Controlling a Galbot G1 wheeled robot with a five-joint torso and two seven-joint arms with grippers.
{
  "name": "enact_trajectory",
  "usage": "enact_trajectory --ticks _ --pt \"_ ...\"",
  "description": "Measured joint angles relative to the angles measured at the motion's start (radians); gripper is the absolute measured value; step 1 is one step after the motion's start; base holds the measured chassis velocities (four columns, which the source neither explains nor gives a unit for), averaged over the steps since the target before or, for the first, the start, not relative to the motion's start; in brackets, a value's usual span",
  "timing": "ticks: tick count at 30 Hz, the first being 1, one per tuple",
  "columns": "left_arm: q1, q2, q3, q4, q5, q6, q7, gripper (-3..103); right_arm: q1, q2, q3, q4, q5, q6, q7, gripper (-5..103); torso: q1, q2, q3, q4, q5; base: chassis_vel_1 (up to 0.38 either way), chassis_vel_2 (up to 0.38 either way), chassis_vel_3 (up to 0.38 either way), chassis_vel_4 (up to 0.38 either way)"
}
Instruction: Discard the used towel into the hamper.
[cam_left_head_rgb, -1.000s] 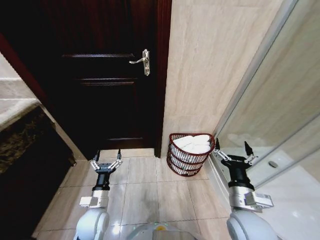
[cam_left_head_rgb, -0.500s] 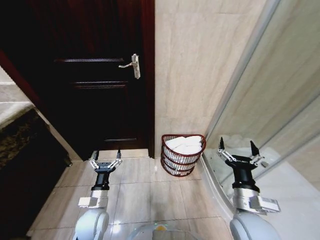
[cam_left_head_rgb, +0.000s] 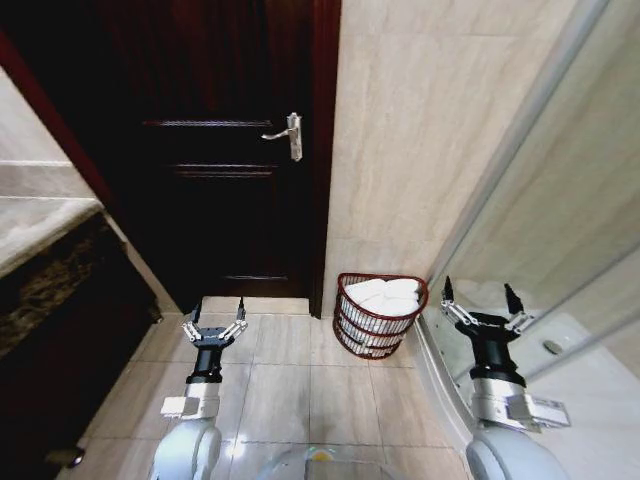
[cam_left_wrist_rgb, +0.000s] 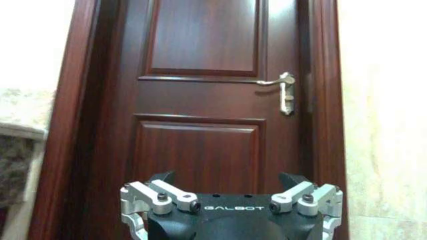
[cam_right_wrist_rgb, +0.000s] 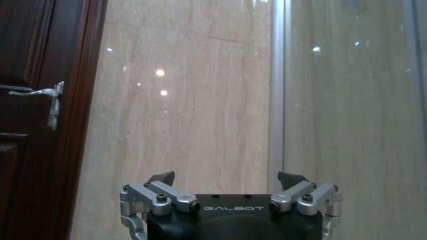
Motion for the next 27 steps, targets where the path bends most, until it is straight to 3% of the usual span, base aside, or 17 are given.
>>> enact_trajectory --ticks 9,13,19,27 --pt "-0.001 -0.004 0.007 -0.003 -0.001 0.007 -0.005 100 0.004 0.004 0.028 0.007 -0.004 -0.024 -0.011 100 0.011 0.027 0.015 -0.0003 0.0000 0.009 0.008 0.014 0.012" --pt "0.003 0.026 0.005 -0.011 -0.003 0.019 -0.012 100 0.040 0.026 0.058 0.014 0.008 -0.115 -0.025 100 0.022 0.051 0.028 -0.0002 0.0001 0.000 0.000 0.000 0.000" --pt "0.002 0.057 0.006 -0.006 -0.038 0.016 -0.024 100 0.070 0.068 0.086 -0.013 -0.026 -0.114 -0.080 100 0.031 0.071 0.040 -0.0001 -0.0002 0.000 0.000 0.000 0.000" --pt "-0.012 0.088 -0.018 -0.071 -0.078 0.088 -0.048 100 0.132 0.082 -0.018 -0.029 -0.093 -0.158 -0.098 100 0.046 0.111 0.064 0.0000 -0.0002 0.000 0.000 0.000 0.000"
